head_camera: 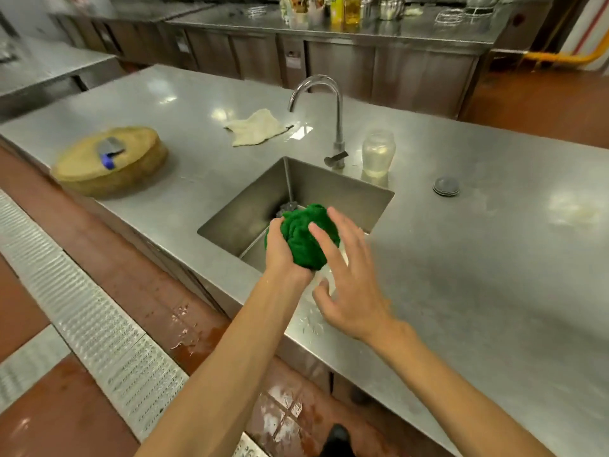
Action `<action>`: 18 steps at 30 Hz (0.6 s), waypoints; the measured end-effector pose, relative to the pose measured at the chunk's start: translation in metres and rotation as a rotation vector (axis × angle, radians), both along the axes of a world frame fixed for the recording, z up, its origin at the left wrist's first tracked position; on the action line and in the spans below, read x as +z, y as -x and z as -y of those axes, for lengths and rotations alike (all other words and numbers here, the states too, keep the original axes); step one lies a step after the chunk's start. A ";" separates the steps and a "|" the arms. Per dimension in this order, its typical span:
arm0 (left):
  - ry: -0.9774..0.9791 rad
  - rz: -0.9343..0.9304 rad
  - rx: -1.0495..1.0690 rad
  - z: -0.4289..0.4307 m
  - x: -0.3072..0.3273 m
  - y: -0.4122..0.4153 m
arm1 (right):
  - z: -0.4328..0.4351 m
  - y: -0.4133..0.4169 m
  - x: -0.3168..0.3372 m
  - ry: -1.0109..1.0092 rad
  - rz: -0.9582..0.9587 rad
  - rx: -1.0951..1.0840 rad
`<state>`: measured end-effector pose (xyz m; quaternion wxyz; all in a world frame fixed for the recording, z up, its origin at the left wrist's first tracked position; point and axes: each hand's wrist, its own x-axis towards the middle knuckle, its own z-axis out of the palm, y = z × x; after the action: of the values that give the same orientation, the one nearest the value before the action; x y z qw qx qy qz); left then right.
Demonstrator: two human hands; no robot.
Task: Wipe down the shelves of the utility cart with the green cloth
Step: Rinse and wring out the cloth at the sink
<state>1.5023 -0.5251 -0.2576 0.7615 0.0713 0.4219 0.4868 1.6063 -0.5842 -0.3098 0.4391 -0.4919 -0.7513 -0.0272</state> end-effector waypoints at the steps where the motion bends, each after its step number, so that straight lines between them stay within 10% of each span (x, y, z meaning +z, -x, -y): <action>1: 0.010 -0.007 -0.010 -0.011 0.001 -0.005 | -0.011 -0.005 -0.004 0.075 0.134 -0.032; 13: 0.017 -0.403 0.271 -0.103 -0.003 -0.056 | -0.151 -0.033 0.018 0.300 0.321 -0.291; 18: -0.120 -0.601 0.253 -0.153 -0.004 -0.056 | -0.195 -0.030 0.017 0.445 0.076 -0.354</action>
<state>1.5583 -0.3723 -0.2614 0.5309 0.2032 0.6039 0.5587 1.6359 -0.3895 -0.2931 0.2804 -0.6984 -0.6570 0.0438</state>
